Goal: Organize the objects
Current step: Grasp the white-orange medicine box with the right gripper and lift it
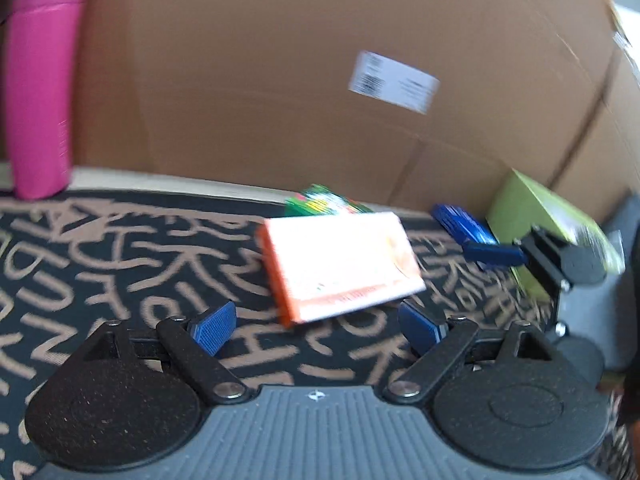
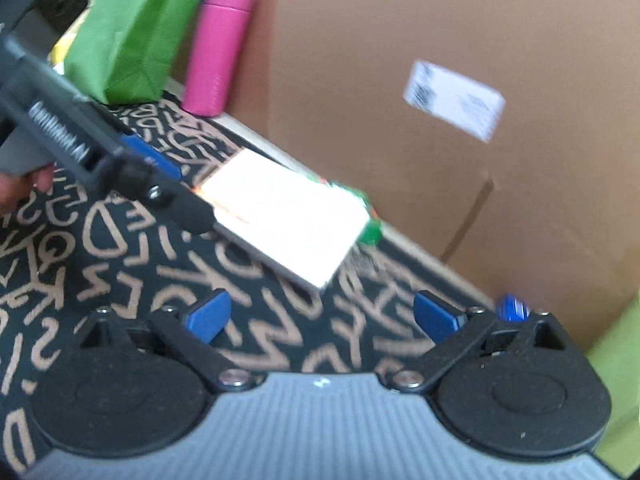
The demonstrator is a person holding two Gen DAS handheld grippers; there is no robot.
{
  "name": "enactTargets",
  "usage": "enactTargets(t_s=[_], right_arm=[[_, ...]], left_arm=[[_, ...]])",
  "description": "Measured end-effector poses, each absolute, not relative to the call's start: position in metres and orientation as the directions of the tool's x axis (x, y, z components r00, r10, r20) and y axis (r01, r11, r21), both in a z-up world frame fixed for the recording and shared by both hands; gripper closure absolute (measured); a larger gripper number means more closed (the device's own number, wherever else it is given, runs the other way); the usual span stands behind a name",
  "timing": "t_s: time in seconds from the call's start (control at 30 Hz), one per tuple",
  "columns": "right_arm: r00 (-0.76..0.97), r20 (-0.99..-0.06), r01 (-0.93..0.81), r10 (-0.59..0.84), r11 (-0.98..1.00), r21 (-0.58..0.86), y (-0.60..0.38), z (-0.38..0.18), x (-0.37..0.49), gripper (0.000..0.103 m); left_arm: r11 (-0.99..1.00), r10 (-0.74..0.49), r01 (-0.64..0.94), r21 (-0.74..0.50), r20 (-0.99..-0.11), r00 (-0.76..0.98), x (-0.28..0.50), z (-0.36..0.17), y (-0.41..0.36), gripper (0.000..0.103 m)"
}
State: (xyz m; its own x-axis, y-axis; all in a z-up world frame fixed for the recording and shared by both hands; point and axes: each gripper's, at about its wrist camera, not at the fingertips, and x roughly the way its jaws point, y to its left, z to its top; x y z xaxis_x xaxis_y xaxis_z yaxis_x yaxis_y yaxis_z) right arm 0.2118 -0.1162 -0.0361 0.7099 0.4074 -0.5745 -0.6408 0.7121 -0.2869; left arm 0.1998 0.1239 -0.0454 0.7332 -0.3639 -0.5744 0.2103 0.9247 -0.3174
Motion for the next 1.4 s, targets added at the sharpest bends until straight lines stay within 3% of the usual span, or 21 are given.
enactTargets(t_s=[0.2,0.33,0.5,0.7,0.93,1.3,1.37,1.4], right_arm=[[0.666,-0.599,-0.676,0.444,0.7,-0.232,-0.092,-0.04,0.228,0.004],[0.64,-0.59,-0.705,0.492,0.681,-0.197,-0.085,-0.045,0.221,0.009],[0.669,-0.565,-0.69,0.484,0.687,-0.228,-0.092,-0.044,0.188,0.007],[0.655,-0.555,-0.701,0.514,0.687,-0.192,-0.125,-0.034,0.144,0.007],[0.688,-0.54,-0.699,0.484,0.641,-0.317,-0.134,-0.036,0.122,0.004],[0.637,-0.591,-0.708,0.495,0.679,-0.194,-0.127,-0.047,0.183,0.003],[0.609,-0.612,-0.7,0.505,0.705,-0.115,-0.129,-0.049,0.19,0.01],[0.593,-0.622,-0.694,0.511,0.717,-0.072,-0.13,-0.049,0.192,0.021]], left_arm=[[0.909,-0.306,0.063,-0.412,-0.558,0.771,0.228,-0.052,0.131,0.011],[0.917,-0.347,0.145,-0.373,-0.564,0.749,0.231,-0.048,0.109,0.018],[0.926,-0.363,0.212,-0.313,-0.578,0.731,0.217,-0.046,0.077,0.017],[0.897,-0.432,0.261,-0.357,-0.583,0.688,0.207,-0.043,0.057,0.014],[0.931,-0.364,0.237,-0.279,-0.632,0.684,0.197,-0.04,0.038,0.014],[0.961,-0.275,0.201,-0.188,-0.685,0.674,0.175,-0.031,0.04,0.014],[0.961,-0.275,0.198,-0.191,-0.692,0.668,0.174,-0.032,0.04,0.014],[0.96,-0.281,0.195,-0.203,-0.696,0.661,0.174,-0.033,0.039,0.014]])
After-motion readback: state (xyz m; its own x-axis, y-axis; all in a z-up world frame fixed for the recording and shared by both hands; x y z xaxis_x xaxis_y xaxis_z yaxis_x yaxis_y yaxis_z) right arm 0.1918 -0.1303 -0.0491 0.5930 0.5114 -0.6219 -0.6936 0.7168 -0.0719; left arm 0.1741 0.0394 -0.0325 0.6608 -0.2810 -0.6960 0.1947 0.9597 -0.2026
